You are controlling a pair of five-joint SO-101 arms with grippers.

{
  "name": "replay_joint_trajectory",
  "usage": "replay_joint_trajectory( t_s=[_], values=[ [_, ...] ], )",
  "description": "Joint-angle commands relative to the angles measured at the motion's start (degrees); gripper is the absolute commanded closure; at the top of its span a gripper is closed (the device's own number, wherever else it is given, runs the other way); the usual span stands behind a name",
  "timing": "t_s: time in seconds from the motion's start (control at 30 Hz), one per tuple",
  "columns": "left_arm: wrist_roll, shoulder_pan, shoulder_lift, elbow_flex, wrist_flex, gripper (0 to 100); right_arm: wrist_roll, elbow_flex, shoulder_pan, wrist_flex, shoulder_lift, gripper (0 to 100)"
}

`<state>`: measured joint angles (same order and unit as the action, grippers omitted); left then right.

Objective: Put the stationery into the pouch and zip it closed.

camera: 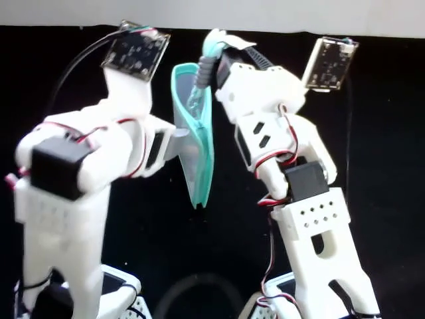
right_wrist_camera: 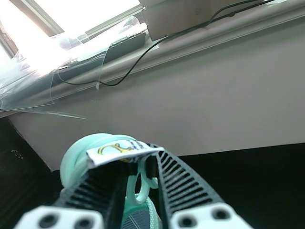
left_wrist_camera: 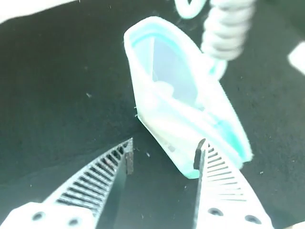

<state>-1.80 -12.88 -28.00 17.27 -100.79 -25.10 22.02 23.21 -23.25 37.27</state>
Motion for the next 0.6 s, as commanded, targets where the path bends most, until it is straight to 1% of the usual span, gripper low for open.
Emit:
replay_joint_trajectory(
  t_s=[0.0, 0.17, 0.37, 0.47, 0.57],
  values=[
    [0.4, -1.1, -4.5, 0.0, -0.3, 77, -0.4, -0.5, 0.9, 0.5, 0.7, 99.2],
    [0.2, -2.0, -8.3, -0.1, -0.4, 77, -0.5, -0.5, 1.0, 0.5, 0.2, 99.2],
    [0.1, -10.3, -8.8, -4.2, -0.3, 77, -0.4, -0.6, 1.1, 0.6, 0.1, 99.2],
    [0.1, -12.0, -8.8, -5.0, -0.1, 77, -0.4, -0.6, 1.0, 0.6, 0.1, 99.2],
    [-0.1, -12.3, -8.8, -5.0, -0.1, 77, -0.4, -0.6, 1.0, 0.6, 0.1, 99.2]
  ],
)
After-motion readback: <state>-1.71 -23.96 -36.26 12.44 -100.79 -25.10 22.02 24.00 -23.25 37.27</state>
